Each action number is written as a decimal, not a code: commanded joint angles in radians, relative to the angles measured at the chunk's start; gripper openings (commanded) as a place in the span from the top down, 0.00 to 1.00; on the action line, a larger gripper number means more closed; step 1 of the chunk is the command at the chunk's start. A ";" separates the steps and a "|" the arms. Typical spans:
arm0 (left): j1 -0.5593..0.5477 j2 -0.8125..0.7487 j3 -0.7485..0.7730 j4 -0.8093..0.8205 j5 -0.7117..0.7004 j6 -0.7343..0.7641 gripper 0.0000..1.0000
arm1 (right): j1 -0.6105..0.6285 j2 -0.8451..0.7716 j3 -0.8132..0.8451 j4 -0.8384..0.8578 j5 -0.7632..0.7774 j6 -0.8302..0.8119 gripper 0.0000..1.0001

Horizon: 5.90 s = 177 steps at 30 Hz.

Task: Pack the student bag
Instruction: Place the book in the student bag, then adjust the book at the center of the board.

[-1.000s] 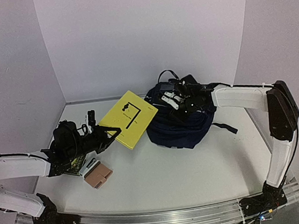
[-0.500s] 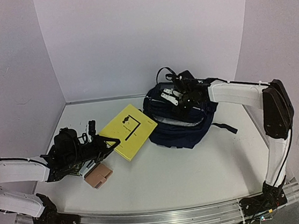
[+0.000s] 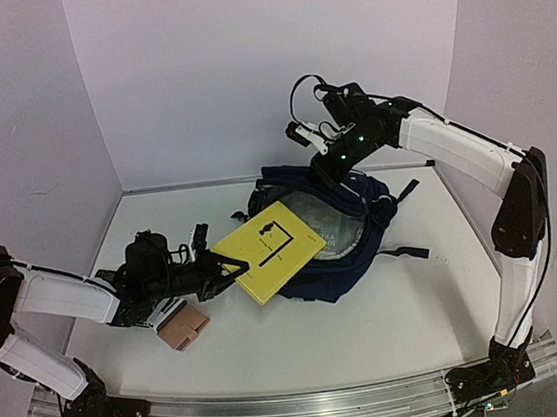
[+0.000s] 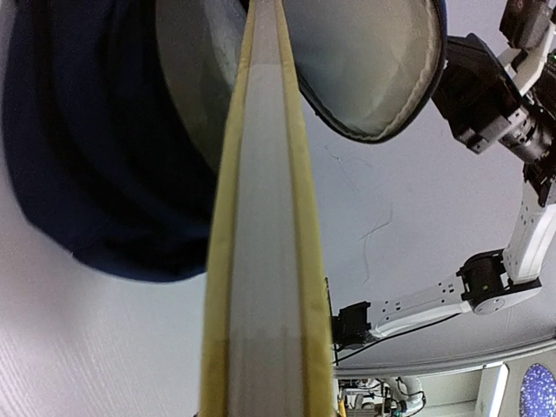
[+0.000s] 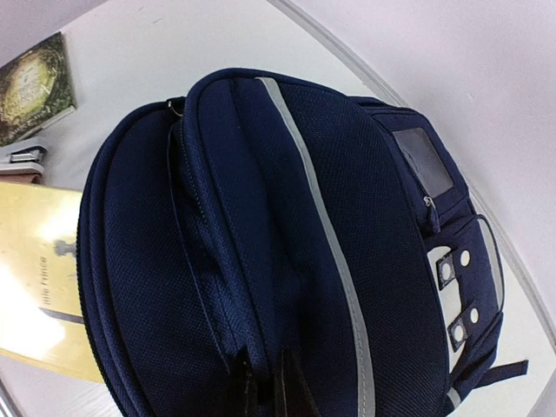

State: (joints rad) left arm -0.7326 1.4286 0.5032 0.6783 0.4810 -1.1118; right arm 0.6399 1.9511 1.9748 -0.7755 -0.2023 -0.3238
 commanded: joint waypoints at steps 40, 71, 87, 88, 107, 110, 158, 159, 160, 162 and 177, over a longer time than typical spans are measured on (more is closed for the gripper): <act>-0.055 0.625 0.769 0.024 -0.200 -0.162 0.54 | -0.072 -0.070 -0.040 0.115 -0.302 0.208 1.00; -0.077 0.159 0.552 -0.706 -0.569 0.063 0.22 | -0.195 0.010 -0.140 0.121 -0.272 0.114 1.00; 0.158 -0.258 0.230 -1.425 -0.838 -0.299 0.00 | -0.211 -0.036 -0.234 0.071 -0.256 0.029 0.20; 0.162 -0.269 0.213 -1.442 -0.847 -0.331 0.00 | -0.201 -0.046 -0.236 0.069 -0.261 0.034 0.16; 0.483 -0.102 0.061 -1.120 -0.675 -0.143 0.06 | -0.062 -0.083 -0.162 0.068 -0.407 0.158 0.07; 0.500 -0.024 0.089 -1.017 -0.646 -0.080 0.19 | -0.057 -0.082 -0.155 0.069 -0.423 0.172 0.07; 0.857 0.503 0.651 -0.951 -0.312 0.543 0.16 | 0.216 0.534 0.261 0.408 -0.314 0.525 0.12; 0.856 0.520 0.659 -0.936 -0.280 0.566 0.18 | 0.216 0.541 0.260 0.413 -0.300 0.526 0.12; 0.856 0.536 0.664 -0.918 -0.237 0.585 0.21 | 0.214 0.547 0.256 0.422 -0.288 0.532 0.12; 0.855 0.562 0.676 -0.904 -0.161 0.622 0.26 | 0.207 0.562 0.253 0.443 -0.274 0.551 0.14; 0.679 0.594 0.732 -1.018 -0.142 0.751 0.47 | 0.170 0.751 0.360 0.597 -0.229 0.723 0.21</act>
State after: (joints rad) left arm -0.0020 2.0014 1.2434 -0.2640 0.3020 -0.3913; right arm 0.8029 2.6613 2.2809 -0.2657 -0.4747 0.3413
